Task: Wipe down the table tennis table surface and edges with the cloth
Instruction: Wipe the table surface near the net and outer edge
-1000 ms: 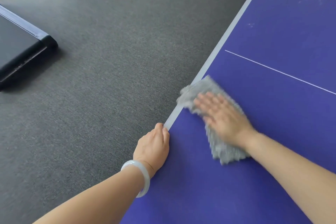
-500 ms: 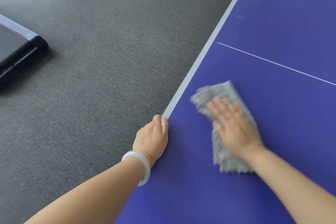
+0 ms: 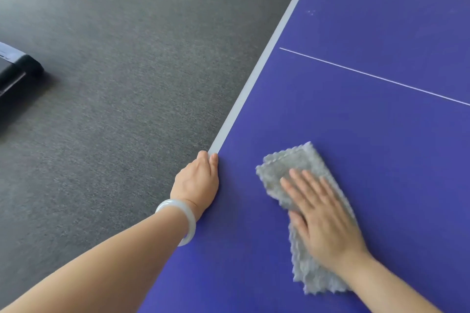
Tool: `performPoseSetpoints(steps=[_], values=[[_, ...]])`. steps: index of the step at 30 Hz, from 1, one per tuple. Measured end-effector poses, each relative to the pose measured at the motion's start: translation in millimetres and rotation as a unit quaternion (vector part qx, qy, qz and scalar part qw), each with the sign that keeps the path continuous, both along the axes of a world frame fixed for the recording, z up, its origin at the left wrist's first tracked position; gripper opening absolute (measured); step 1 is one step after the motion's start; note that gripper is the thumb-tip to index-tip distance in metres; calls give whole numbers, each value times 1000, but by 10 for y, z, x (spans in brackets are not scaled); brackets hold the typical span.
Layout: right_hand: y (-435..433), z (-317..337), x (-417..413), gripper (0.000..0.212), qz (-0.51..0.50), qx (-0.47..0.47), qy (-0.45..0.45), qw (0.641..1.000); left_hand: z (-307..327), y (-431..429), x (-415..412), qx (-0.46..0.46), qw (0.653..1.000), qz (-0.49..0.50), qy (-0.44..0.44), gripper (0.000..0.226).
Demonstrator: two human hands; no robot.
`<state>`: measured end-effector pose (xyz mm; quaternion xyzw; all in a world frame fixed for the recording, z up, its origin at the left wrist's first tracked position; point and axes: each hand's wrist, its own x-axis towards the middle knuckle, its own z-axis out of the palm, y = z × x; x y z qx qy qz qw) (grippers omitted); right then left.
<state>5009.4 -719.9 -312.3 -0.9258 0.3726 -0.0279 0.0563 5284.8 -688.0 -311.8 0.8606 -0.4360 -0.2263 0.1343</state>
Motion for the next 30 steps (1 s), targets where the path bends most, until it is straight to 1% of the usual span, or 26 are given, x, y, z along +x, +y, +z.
performPoseSetpoints(steps=[1, 3, 4, 5, 6, 7, 8, 10, 11, 13, 14, 15, 16, 17, 18, 20, 22, 23, 25, 26, 27, 28, 30], values=[[-321, 20, -179, 59, -88, -6, 1, 996, -9, -2, 4, 3, 1000, 4, 0, 39], [-824, 81, -402, 57, -264, 16, 13, 964, -16, -7, 7, 3, 1000, 9, -2, 40], [-926, 92, -372, 57, -324, 28, 23, 945, -17, -8, 5, 3, 1000, 11, -2, 41], [-917, 93, -244, 58, -364, 36, 27, 930, -23, -6, 4, 3, 1000, 14, -3, 42], [-801, 86, -60, 59, -380, 37, 23, 924, -27, -1, 3, 4, 1000, 17, -3, 43], [-584, 71, 148, 60, -367, 32, 21, 929, -29, 4, 2, 7, 1000, 20, -3, 43], [-288, 53, 370, 61, -327, 24, 12, 945, -23, 5, -2, 10, 1000, 20, -3, 44], [430, 13, 780, 62, -198, 19, -12, 980, -11, -1, 1, 9, 1000, 19, -1, 44], [778, -2, 929, 63, -123, 23, -16, 992, -9, -4, 6, 7, 1000, 16, 0, 44], [1213, 28, 1018, 64, 8, 39, -10, 999, 0, 10, 5, -9, 1000, 11, 4, 42], [1250, 31, 946, 63, 55, 40, -5, 998, 10, 24, -5, -25, 1000, 9, 4, 40], [1184, 26, 818, 62, 82, 37, -8, 996, 24, 42, -22, -44, 999, 6, 3, 37], [1057, 24, 648, 61, 82, 40, -12, 996, 40, 58, -39, -63, 998, 0, 1, 35], [905, 17, 439, 60, 58, 45, -13, 997, 53, 76, -60, -81, 997, -10, -6, 33], [733, 7, 195, 59, 13, 36, -14, 999, 72, 101, -75, -98, 994, -31, -25, 34], [349, -7, -353, 59, -120, 16, -4, 993, 112, 157, -98, -123, 982, -102, -101, 41], [26, 58, -812, 63, -271, 19, 20, 962, 149, 196, -182, -125, 961, -187, -164, 45], [-60, 93, -927, 63, -333, 32, 27, 942, 162, 202, -275, -120, 954, -214, -171, 47], [-17, 135, -838, 58, -419, 54, 23, 906, 155, 177, -544, -116, 948, -252, -155, 50], [139, 152, -679, 58, -438, 53, 17, 897, 140, 136, -694, -120, 944, -268, -149, 51], [377, 135, -496, 58, -426, 42, 15, 903, 126, 71, -839, -125, 941, -279, -145, 52], [676, 116, -309, 60, -385, 24, 9, 922, 119, -21, -969, -128, 939, -287, -143, 53], [1244, 73, -59, 64, -241, 22, -5, 970, 93, -235, -1201, -124, 940, -287, -139, 54]])
